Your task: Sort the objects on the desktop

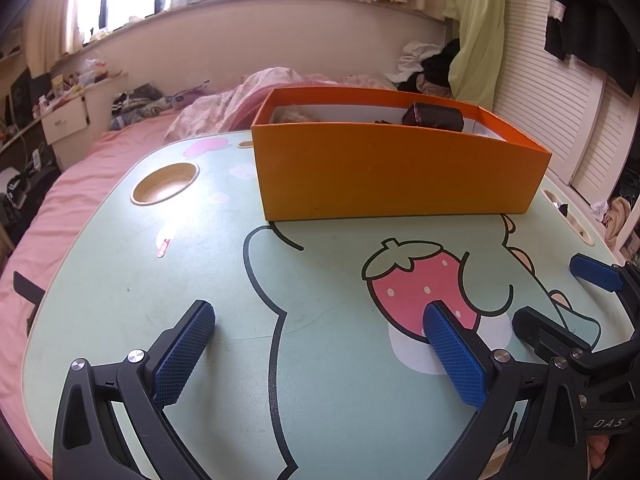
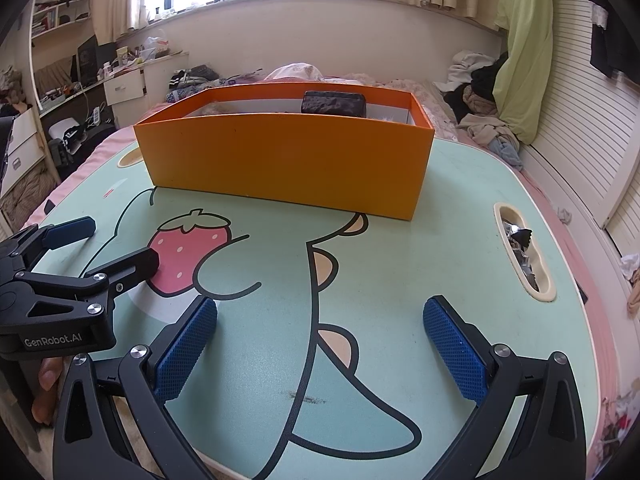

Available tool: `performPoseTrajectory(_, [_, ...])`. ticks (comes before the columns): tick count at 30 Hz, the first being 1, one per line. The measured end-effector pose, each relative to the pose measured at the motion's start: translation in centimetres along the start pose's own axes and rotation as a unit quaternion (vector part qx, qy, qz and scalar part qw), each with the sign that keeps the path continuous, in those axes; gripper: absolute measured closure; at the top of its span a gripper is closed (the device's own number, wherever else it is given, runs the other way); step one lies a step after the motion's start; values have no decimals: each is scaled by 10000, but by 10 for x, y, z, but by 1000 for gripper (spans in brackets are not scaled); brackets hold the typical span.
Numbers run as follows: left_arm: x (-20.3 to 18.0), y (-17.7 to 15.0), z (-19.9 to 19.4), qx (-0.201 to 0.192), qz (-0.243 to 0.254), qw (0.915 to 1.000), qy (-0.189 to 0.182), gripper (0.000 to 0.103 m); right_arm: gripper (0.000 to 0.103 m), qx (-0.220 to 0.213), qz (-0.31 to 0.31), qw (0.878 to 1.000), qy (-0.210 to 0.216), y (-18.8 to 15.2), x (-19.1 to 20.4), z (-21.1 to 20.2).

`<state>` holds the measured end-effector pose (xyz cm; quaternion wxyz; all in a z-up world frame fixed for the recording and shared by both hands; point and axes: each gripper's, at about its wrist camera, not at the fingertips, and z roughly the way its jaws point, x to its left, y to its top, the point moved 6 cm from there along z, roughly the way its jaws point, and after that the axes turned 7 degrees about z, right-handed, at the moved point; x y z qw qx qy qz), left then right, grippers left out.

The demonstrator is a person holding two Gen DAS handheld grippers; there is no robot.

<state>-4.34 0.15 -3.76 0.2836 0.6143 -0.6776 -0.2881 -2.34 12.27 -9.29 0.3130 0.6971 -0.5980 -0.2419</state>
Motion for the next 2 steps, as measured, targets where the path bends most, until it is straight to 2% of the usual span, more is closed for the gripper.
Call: performPoseTrajectory(2, [0,0,0,1,0,10000,1,0,0,0,0,10000,0,0,0,0])
